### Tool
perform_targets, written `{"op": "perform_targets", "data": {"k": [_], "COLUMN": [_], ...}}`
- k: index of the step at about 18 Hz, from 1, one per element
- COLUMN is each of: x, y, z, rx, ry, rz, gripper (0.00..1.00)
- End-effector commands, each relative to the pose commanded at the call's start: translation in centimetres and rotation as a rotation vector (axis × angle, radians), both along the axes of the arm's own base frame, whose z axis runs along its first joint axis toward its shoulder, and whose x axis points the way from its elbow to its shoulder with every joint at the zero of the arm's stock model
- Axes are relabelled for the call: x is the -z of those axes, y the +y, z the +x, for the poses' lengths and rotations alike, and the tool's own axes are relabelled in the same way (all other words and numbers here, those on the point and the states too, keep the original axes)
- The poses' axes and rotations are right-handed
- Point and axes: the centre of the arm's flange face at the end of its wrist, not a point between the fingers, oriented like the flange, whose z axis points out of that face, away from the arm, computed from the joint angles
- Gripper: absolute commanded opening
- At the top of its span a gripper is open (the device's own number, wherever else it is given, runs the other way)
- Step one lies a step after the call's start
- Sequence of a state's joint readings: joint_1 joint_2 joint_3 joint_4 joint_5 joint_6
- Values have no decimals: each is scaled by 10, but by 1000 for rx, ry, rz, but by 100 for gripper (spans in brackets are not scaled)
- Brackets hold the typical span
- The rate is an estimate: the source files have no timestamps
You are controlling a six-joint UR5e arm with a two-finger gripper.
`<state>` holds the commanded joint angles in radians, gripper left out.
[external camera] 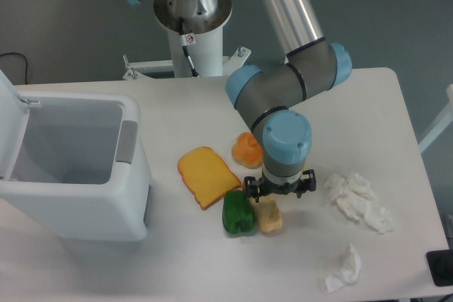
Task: Pick up the square bread
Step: 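Lower the open gripper around the pale bread roll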
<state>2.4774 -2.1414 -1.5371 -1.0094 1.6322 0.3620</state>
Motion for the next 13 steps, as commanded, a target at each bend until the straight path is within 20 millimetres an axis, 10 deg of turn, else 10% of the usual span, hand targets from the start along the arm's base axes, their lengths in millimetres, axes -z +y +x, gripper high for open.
{"op": "perform_targets", "data": {"k": [13], "x": [20], "y": [16], "z": [13], "rx": [-5], "ry": [-6], "rz": [-6], "gripper": [100]}}
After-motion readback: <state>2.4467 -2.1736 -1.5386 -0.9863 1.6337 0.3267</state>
